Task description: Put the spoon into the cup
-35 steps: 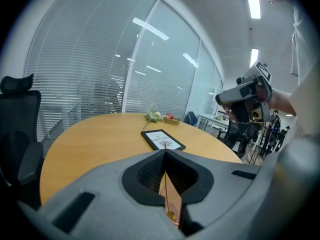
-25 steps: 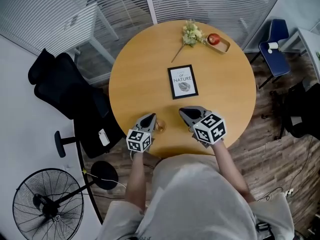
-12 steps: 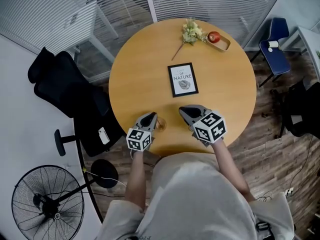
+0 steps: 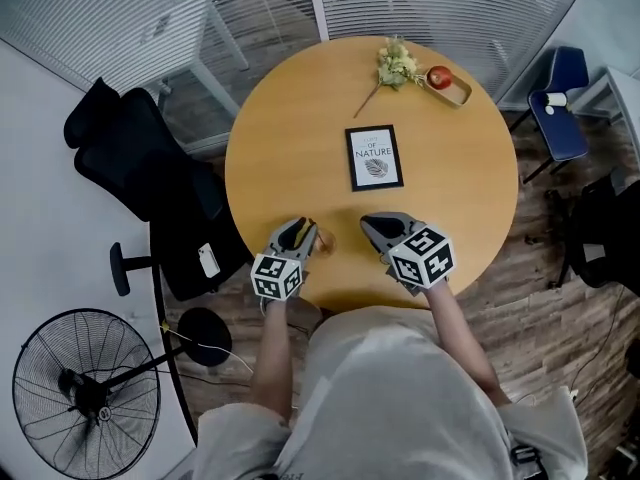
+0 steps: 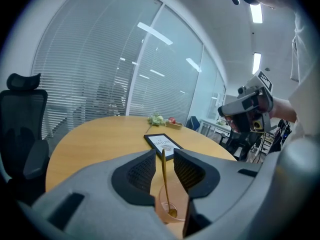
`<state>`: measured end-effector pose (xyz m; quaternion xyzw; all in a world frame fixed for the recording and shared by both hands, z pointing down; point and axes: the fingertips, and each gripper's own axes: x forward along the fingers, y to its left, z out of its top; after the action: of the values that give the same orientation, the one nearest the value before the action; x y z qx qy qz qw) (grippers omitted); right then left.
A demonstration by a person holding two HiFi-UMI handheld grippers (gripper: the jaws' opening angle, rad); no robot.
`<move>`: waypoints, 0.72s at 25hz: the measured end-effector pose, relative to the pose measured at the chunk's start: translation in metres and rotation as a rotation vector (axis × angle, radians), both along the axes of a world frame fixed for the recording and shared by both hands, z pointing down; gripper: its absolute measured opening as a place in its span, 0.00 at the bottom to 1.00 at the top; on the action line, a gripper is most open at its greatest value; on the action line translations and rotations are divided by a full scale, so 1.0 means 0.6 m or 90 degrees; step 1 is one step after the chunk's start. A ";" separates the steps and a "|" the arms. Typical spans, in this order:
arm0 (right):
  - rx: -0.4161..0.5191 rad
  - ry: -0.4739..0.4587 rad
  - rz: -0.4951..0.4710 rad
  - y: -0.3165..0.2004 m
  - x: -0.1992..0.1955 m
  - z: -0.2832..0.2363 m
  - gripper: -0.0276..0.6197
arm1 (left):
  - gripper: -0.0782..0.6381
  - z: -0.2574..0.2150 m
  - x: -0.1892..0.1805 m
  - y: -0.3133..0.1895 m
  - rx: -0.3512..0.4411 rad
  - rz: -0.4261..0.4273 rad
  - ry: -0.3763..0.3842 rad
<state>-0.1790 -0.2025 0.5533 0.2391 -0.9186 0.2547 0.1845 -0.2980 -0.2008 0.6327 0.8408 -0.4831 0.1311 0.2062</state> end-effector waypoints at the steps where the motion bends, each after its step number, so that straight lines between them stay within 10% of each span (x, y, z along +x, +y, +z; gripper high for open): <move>1: -0.002 0.001 -0.008 0.005 -0.002 0.002 0.04 | 0.25 -0.006 -0.005 0.003 0.006 -0.014 0.003; 18: 0.017 0.012 -0.147 0.077 -0.015 0.031 0.04 | 0.25 -0.113 -0.037 0.131 0.031 -0.296 0.064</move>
<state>-0.1880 -0.1563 0.5718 0.1365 -0.9415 0.2177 0.2179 -0.3202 -0.1223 0.5649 0.7170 -0.6560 0.0259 0.2344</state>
